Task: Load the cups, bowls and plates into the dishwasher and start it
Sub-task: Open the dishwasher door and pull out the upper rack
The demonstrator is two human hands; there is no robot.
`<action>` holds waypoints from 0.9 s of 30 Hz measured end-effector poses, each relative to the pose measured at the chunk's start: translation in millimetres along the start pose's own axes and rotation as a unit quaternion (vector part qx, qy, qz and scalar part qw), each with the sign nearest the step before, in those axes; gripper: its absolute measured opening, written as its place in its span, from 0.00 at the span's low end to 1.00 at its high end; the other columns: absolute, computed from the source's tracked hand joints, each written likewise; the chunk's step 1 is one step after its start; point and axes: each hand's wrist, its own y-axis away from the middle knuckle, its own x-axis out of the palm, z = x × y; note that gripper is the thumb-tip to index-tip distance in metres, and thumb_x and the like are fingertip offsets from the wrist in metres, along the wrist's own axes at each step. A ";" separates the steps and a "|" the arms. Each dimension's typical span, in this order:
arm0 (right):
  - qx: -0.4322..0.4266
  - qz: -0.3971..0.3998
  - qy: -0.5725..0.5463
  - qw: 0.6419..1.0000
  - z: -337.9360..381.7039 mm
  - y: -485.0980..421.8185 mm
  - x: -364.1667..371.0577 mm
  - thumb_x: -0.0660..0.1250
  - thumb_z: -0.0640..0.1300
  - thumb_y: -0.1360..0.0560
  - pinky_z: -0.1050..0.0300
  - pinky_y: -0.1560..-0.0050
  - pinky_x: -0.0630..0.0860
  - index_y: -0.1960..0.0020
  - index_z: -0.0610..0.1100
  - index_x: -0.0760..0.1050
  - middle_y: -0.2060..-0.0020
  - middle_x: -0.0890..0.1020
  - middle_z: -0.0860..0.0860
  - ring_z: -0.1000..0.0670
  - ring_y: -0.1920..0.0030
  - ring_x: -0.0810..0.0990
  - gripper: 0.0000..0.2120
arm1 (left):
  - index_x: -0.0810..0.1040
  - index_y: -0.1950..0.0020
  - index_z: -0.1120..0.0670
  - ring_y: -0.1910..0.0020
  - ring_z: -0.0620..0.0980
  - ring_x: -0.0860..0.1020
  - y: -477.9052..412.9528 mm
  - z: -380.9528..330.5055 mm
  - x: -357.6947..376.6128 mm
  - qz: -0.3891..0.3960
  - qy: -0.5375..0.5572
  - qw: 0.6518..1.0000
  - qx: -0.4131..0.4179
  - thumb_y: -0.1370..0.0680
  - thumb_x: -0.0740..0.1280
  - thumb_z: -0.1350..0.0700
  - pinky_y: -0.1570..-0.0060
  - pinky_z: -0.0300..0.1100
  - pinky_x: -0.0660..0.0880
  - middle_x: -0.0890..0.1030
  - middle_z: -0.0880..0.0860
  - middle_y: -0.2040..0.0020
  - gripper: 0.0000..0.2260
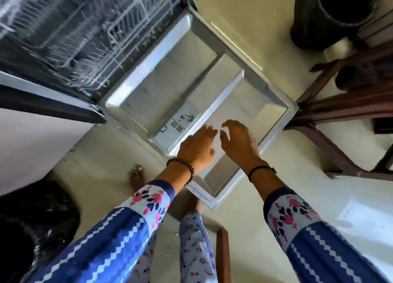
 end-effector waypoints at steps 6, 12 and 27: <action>-0.080 -0.036 -0.016 0.996 106.2 -11.4 -29.1 0.63 0.45 0.18 0.50 0.42 0.79 0.35 0.44 0.77 0.39 0.82 0.47 0.46 0.42 0.82 0.13 | 0.65 0.25 0.51 0.26 0.49 0.66 43.7 32.0 -86.5 -0.122 0.046 0.990 -0.046 0.20 0.66 0.53 0.30 0.46 0.68 0.68 0.52 0.25 0.24; -0.171 -0.068 -0.036 0.982 202.8 -36.4 -48.7 0.64 0.46 0.19 0.49 0.49 0.81 0.38 0.45 0.78 0.43 0.83 0.48 0.46 0.48 0.83 0.12 | 0.65 0.24 0.53 0.24 0.47 0.61 77.3 76.3 -170.4 -0.236 0.011 0.971 -0.042 0.20 0.65 0.55 0.27 0.47 0.64 0.66 0.51 0.24 0.24; -0.067 -0.070 -0.245 0.965 377.3 -115.3 -87.6 0.59 0.62 0.19 0.49 0.56 0.83 0.40 0.40 0.69 0.59 0.80 0.52 0.46 0.57 0.86 0.25 | 0.62 0.23 0.56 0.27 0.58 0.66 96.9 169.9 -303.6 -0.359 0.007 0.927 -0.106 0.19 0.62 0.54 0.26 0.47 0.58 0.70 0.57 0.27 0.25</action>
